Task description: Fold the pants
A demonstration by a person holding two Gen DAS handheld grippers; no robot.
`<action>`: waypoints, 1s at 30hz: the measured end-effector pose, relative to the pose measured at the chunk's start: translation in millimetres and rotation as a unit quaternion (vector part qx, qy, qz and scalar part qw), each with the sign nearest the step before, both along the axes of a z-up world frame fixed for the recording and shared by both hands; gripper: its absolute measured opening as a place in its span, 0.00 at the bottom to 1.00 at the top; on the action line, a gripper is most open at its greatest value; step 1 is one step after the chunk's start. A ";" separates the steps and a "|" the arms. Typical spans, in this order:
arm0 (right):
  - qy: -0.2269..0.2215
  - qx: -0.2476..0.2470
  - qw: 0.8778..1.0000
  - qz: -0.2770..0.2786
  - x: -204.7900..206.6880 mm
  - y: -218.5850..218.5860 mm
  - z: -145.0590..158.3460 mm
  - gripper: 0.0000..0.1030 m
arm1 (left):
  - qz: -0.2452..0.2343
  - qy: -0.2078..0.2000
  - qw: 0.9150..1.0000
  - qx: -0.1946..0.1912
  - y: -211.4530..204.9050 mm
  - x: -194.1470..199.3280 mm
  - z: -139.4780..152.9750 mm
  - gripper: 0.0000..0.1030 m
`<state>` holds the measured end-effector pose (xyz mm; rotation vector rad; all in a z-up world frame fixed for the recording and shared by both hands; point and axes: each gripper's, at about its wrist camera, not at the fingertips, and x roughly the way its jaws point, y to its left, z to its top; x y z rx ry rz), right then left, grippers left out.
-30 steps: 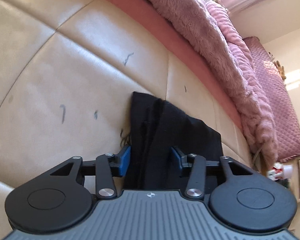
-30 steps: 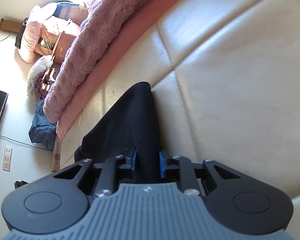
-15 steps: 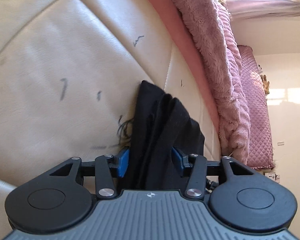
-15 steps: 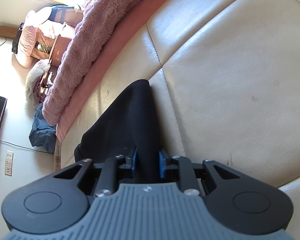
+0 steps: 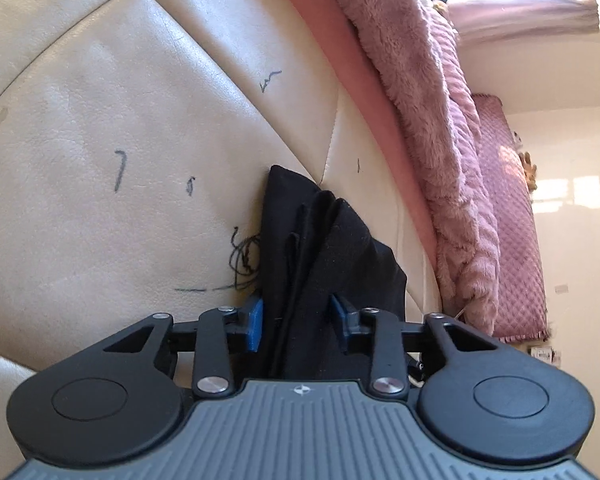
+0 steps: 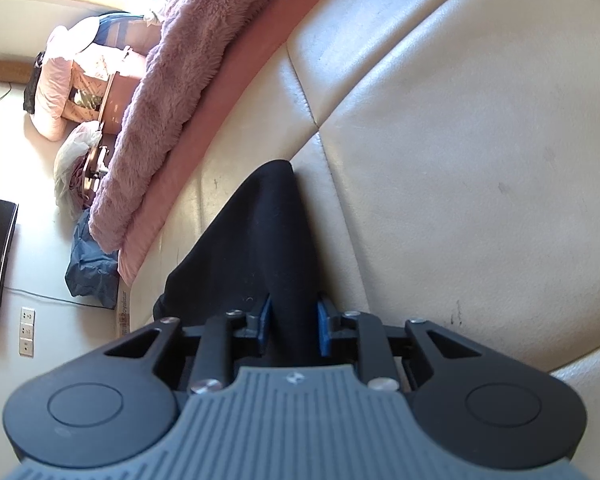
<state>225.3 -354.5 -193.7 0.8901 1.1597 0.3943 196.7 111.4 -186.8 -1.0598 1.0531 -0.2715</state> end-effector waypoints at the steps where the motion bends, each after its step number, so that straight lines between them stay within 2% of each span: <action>1: 0.000 -0.002 1.000 0.000 0.3 0.7 0.5 0.18 | 0.002 0.000 1.000 0.008 -1.2 -0.6 1.7 0.34; 6: -0.017 -0.027 0.999 0.008 -1.1 8.8 13.0 0.15 | -0.005 -0.021 0.997 0.077 -12.7 -7.3 26.1 0.29; 11: -0.036 -0.025 0.999 0.016 -5.4 17.6 33.4 0.13 | -0.011 -0.036 0.991 0.130 -16.4 -14.5 56.1 0.28; 22: -0.075 -0.018 0.996 0.045 -7.2 66.8 89.8 0.12 | 0.002 -0.081 0.985 0.155 24.6 -21.4 116.3 0.28; 30: -0.090 -0.004 0.992 0.083 18.6 131.3 107.0 0.12 | 0.002 -0.092 0.980 0.177 81.9 -1.7 135.2 0.28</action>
